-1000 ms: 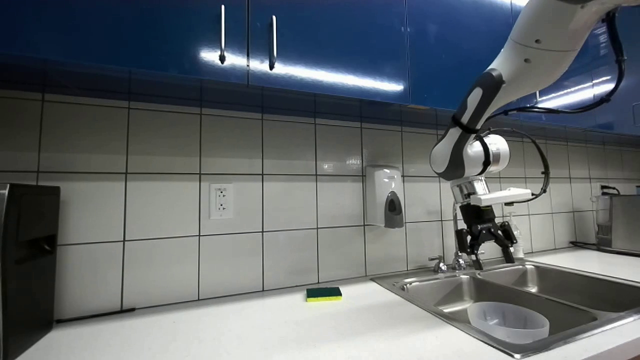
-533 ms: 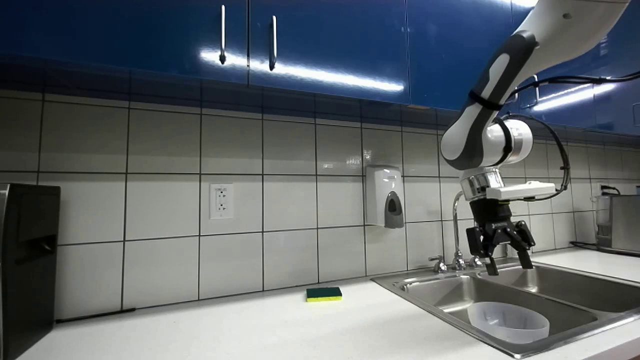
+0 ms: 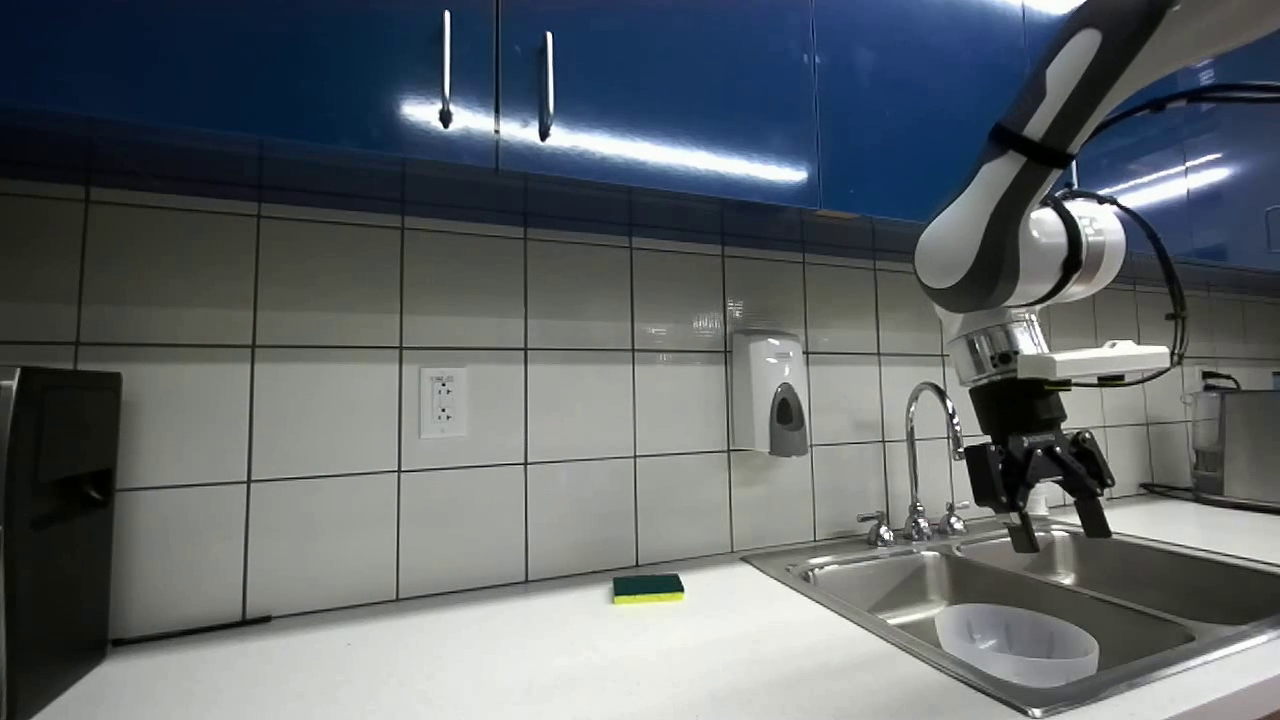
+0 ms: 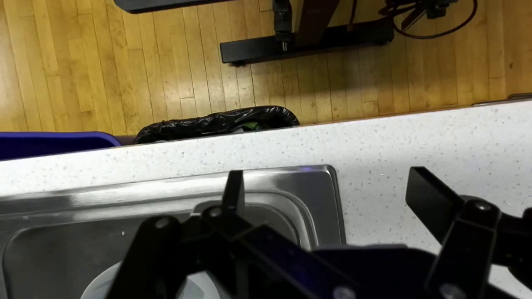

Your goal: Put the bowl inside the sink

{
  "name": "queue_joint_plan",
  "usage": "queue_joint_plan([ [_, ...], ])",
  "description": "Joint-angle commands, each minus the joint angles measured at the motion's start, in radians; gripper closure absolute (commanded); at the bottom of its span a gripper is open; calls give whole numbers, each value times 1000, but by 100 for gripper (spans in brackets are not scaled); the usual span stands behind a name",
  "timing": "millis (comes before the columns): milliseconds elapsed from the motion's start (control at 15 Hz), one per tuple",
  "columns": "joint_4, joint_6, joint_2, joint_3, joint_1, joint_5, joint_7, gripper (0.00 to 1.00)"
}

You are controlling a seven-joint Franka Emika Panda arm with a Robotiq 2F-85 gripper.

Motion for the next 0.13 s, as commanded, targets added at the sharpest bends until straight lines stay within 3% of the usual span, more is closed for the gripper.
queue_joint_plan([
  [0,-10,-3,-14,4,-3,-5,0,0],
  [67,-19,-3,-25,5,-3,-8,0,0],
])
